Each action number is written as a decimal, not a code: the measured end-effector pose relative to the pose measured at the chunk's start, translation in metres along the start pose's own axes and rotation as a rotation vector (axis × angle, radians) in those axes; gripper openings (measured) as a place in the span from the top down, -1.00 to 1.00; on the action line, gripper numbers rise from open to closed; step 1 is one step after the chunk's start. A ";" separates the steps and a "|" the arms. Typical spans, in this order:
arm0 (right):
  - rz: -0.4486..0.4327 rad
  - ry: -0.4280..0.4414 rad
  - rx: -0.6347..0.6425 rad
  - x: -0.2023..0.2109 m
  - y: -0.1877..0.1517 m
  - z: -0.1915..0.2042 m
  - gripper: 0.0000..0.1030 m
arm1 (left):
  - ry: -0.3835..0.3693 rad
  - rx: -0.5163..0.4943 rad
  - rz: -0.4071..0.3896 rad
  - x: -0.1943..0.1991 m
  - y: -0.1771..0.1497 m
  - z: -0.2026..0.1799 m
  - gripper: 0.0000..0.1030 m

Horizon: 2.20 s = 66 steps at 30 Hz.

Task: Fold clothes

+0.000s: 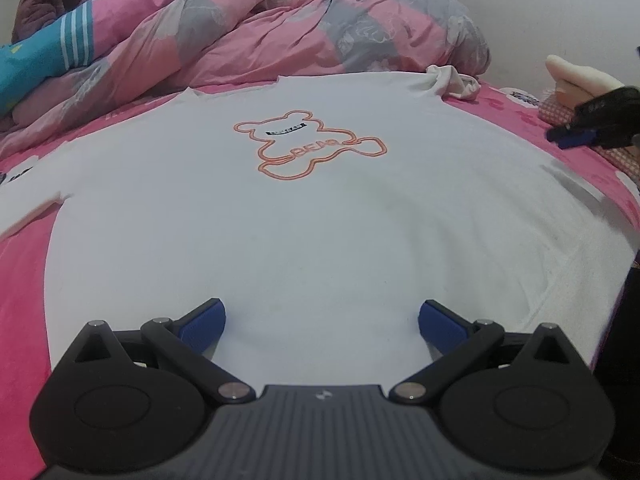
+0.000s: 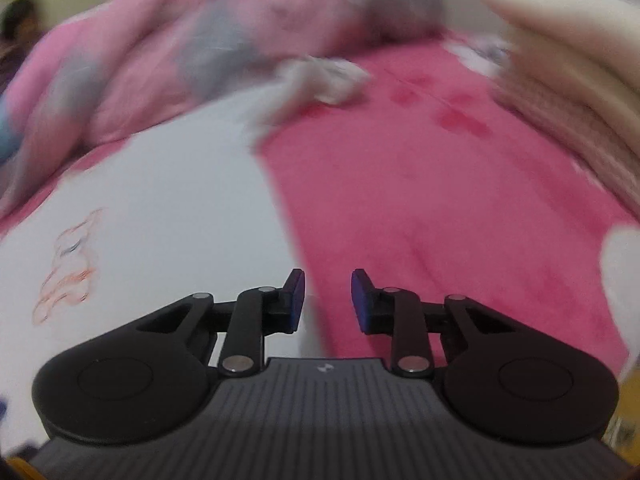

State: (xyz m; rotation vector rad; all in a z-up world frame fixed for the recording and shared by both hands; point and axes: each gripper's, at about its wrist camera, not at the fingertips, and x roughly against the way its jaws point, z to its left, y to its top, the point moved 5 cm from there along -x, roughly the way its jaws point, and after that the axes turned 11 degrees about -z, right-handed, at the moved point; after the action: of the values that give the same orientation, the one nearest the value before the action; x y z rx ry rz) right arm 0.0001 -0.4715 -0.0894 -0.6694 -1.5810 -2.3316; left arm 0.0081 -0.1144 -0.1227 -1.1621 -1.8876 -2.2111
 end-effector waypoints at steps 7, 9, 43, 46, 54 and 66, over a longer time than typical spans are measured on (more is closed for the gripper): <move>0.069 0.065 0.222 -0.005 -0.045 0.029 0.50 | 0.006 0.005 0.010 0.000 0.001 0.000 -1.00; 0.038 0.010 0.148 0.009 -0.042 0.002 0.51 | 0.003 0.003 0.009 0.000 0.001 0.001 -1.00; -0.045 0.085 0.098 0.037 -0.093 0.068 -0.85 | 0.085 0.030 0.104 -0.003 0.006 -0.004 -1.00; -0.041 0.090 0.120 0.036 -0.095 0.073 -0.96 | 0.096 0.041 0.133 -0.004 0.008 -0.004 -1.00; -0.027 0.073 0.171 0.034 -0.098 0.079 -0.98 | 0.120 0.048 0.155 -0.003 0.008 -0.006 -1.00; -0.012 0.061 0.197 0.034 -0.101 0.082 -0.98 | 0.136 0.063 0.154 -0.004 0.009 -0.006 -1.00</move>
State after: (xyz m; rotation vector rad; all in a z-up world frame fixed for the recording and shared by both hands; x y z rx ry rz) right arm -0.0546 -0.3557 -0.1288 -0.5399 -1.7615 -2.1458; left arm 0.0117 -0.1239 -0.1175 -1.0779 -1.7394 -2.0783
